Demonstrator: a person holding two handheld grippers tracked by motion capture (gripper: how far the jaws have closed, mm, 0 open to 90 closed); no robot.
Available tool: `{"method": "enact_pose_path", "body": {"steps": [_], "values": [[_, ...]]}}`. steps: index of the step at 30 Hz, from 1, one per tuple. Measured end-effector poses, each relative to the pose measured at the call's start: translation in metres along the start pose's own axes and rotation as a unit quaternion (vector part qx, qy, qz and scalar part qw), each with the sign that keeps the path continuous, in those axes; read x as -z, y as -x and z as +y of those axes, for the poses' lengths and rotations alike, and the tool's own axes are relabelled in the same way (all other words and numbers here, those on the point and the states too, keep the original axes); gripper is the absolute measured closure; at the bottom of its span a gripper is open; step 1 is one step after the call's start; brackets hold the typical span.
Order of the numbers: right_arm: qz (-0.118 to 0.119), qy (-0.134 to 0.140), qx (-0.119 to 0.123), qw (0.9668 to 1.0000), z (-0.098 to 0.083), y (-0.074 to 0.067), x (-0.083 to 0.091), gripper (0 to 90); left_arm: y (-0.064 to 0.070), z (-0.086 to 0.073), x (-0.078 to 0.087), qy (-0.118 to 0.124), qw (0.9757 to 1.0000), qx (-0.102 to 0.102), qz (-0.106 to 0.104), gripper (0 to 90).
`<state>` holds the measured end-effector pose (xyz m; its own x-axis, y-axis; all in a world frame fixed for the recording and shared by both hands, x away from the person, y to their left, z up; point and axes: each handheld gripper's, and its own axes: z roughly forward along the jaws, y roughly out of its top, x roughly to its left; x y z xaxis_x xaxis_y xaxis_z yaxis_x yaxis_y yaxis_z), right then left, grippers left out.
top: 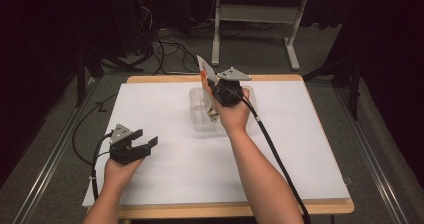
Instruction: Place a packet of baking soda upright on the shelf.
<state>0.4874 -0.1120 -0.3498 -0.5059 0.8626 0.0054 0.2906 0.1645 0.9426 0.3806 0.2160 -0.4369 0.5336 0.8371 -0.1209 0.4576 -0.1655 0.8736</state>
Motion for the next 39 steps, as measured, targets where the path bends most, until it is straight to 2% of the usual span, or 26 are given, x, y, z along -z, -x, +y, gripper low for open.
{"method": "enact_pose_path", "body": {"steps": [9,15,25,36,39], "values": [[-0.011,-0.01,-0.003,0.9999,-0.009,0.0,-0.007,90.0,0.001,-0.001,-0.002,-0.004,1.0,-0.001,0.002,32.1],[-0.005,-0.011,-0.004,0.9999,-0.016,-0.001,-0.01,90.0,0.0,-0.001,-0.003,-0.004,1.0,0.0,0.002,32.1],[0.001,-0.007,-0.003,1.0,-0.021,-0.006,-0.006,90.0,0.0,0.0,-0.002,-0.003,1.0,0.001,0.003,32.1],[0.004,-0.014,-0.015,0.9998,-0.032,0.0,0.0,81.7,-0.001,0.0,-0.004,-0.006,1.0,-0.003,0.003,32.2],[0.01,-0.014,-0.013,0.9998,-0.036,-0.001,0.003,82.8,-0.001,0.0,-0.004,-0.006,1.0,-0.003,0.004,32.1]]}}
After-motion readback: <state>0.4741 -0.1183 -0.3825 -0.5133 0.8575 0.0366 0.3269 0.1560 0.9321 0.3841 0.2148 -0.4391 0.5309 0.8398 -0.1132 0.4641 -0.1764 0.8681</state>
